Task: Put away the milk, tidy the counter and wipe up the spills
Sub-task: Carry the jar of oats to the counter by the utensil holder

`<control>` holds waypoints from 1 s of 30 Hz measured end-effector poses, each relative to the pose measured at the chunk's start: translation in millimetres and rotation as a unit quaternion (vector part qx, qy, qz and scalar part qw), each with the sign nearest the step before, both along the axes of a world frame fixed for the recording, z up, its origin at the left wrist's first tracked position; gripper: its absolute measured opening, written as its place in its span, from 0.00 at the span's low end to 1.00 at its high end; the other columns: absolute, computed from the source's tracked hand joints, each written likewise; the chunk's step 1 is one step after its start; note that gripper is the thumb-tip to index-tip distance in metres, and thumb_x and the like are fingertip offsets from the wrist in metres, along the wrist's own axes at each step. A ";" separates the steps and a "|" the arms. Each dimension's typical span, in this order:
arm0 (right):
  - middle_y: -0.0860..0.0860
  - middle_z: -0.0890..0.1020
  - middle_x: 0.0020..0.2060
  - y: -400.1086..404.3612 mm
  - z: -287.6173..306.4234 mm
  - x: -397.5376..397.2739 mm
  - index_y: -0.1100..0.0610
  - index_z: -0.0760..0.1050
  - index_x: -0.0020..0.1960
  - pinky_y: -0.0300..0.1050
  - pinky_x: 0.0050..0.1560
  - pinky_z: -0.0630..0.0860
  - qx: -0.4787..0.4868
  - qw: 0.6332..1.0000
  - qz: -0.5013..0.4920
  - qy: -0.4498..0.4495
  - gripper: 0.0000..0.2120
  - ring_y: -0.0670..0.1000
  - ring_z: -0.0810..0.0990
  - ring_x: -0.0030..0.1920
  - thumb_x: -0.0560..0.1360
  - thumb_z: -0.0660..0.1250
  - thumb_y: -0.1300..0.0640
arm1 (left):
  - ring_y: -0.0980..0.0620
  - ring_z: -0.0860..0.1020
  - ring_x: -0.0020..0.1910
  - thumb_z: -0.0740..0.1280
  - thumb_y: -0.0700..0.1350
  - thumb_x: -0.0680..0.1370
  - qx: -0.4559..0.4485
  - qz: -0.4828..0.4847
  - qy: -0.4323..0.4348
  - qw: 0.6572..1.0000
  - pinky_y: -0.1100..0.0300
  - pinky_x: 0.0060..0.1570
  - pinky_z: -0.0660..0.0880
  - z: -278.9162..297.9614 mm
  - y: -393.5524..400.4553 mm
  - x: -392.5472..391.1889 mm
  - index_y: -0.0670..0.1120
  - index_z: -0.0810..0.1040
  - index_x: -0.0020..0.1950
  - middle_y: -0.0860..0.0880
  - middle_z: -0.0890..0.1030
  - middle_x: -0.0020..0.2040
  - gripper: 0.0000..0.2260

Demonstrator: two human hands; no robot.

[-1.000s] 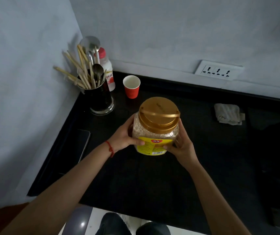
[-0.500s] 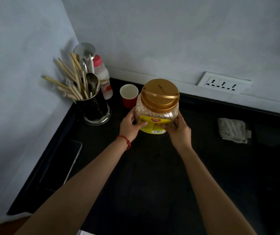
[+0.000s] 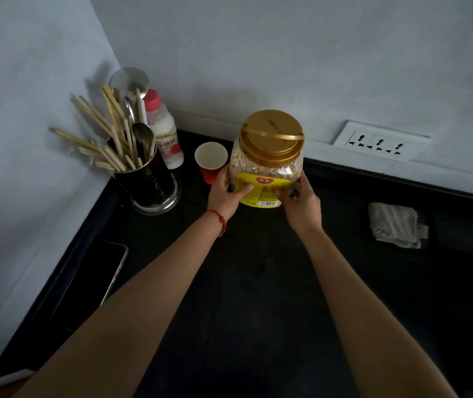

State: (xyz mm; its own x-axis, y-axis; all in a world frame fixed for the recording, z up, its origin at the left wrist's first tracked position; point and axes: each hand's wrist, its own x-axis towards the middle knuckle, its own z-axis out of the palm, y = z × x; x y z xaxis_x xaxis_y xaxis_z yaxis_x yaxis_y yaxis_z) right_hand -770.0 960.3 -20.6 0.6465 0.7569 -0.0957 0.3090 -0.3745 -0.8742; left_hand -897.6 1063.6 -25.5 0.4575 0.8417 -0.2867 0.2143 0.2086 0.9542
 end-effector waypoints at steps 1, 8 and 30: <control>0.49 0.76 0.62 -2.3 0.2 -1.3 0.48 0.63 0.69 0.44 0.57 0.72 -0.007 1.000 0.000 -0.002 0.25 0.45 0.72 0.61 0.74 0.66 0.55 | 0.46 0.65 0.71 0.72 0.43 0.71 0.000 -0.005 0.013 1.000 0.46 0.69 0.65 0.5 -0.6 -0.5 0.48 0.62 0.72 0.45 0.68 0.71 0.32; 0.53 0.75 0.64 -45.8 4.5 -27.6 0.54 0.66 0.69 0.39 0.56 0.69 -0.061 0.995 -0.069 0.042 0.22 0.50 0.73 0.64 0.76 0.63 0.52 | 0.46 0.73 0.64 0.69 0.47 0.73 -0.036 0.007 0.083 0.996 0.47 0.63 0.72 2.7 -36.6 -32.0 0.46 0.63 0.71 0.41 0.71 0.67 0.29; 0.53 0.82 0.43 -385.3 -36.3 -274.4 0.53 0.77 0.53 0.56 0.53 0.77 -0.018 0.842 -0.508 0.183 0.07 0.56 0.82 0.48 0.77 0.62 0.58 | 0.53 0.79 0.44 0.61 0.40 0.78 0.042 -0.367 0.108 0.923 0.60 0.46 0.76 -1.8 -222.3 -175.7 0.46 0.76 0.51 0.51 0.80 0.42 0.06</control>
